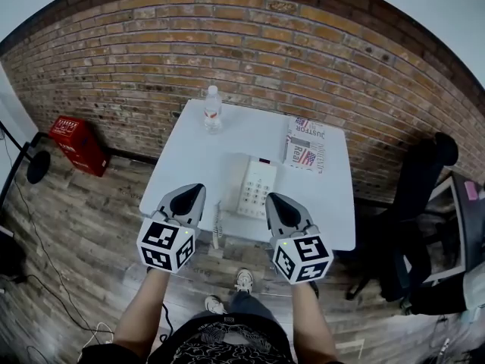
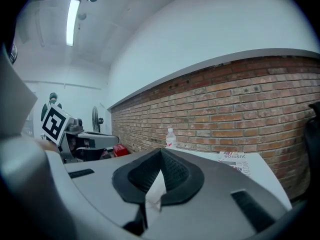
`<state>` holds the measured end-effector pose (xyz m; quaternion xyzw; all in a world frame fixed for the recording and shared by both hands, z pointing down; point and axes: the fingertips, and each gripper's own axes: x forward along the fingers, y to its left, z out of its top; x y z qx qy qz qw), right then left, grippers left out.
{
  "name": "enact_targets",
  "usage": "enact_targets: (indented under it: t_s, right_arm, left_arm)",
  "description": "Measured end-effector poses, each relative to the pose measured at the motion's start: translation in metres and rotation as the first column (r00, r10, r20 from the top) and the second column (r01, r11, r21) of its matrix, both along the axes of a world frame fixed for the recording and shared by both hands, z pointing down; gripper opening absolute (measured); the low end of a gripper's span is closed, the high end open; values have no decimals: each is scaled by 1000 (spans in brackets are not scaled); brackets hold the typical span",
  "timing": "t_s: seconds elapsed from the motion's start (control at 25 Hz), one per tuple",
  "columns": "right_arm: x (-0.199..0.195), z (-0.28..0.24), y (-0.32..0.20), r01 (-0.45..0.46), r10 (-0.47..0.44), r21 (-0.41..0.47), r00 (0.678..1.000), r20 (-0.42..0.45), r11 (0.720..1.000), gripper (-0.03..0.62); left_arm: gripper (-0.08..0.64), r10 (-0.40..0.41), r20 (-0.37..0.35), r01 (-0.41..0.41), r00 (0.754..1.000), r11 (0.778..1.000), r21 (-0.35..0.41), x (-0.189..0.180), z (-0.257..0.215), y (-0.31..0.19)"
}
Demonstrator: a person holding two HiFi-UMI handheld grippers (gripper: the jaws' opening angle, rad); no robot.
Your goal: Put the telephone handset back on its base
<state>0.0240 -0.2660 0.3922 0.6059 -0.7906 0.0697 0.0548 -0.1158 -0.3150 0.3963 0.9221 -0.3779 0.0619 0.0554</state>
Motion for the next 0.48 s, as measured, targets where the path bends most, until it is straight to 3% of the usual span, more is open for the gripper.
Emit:
enact_targets:
  t_s: [0.48]
  right_arm:
    - [6, -3, 3, -11, 11, 6, 1000, -13, 1000, 0]
  left_arm:
    - [6, 21, 12, -21, 1000, 1000, -5, 9, 1, 3]
